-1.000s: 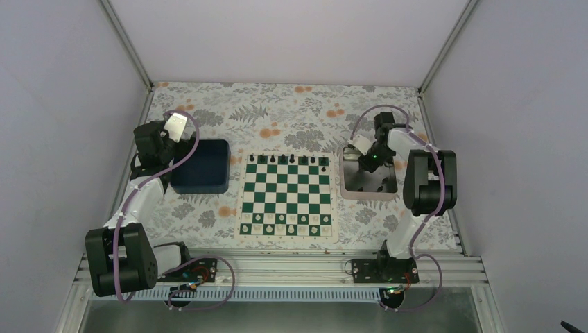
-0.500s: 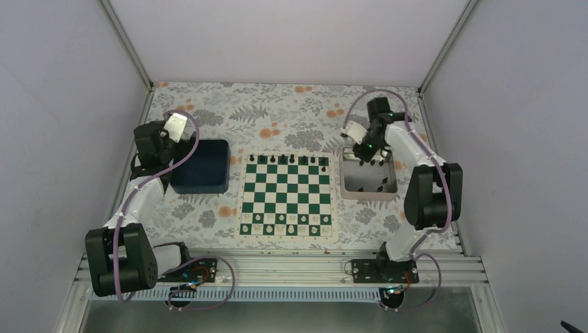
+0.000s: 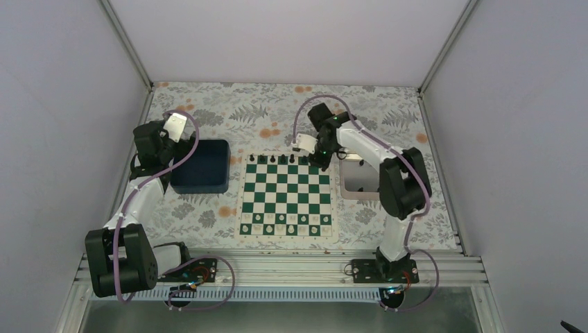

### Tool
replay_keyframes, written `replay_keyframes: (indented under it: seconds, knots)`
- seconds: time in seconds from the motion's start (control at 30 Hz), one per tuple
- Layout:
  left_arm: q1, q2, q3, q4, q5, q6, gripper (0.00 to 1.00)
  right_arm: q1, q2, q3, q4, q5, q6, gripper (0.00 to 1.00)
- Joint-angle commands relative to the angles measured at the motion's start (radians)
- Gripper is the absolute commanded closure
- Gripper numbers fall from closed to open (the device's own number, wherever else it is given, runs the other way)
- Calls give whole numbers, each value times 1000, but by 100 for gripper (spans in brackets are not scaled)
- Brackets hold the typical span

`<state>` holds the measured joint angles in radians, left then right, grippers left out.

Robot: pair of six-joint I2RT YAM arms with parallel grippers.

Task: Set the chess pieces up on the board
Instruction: Place the chess piece on the chessboard.

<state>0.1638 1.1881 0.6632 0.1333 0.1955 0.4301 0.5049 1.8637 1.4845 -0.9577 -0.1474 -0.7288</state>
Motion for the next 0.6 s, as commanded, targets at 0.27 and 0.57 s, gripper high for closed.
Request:
replay_keyframes:
  seconds: [0.27, 0.57]
  knots:
    - [6, -12, 3, 11, 21, -5, 0, 4, 113, -41, 99, -15, 20, 92]
    - [6, -10, 3, 11, 21, -6, 0, 2, 138, -39, 118, 0, 19, 91]
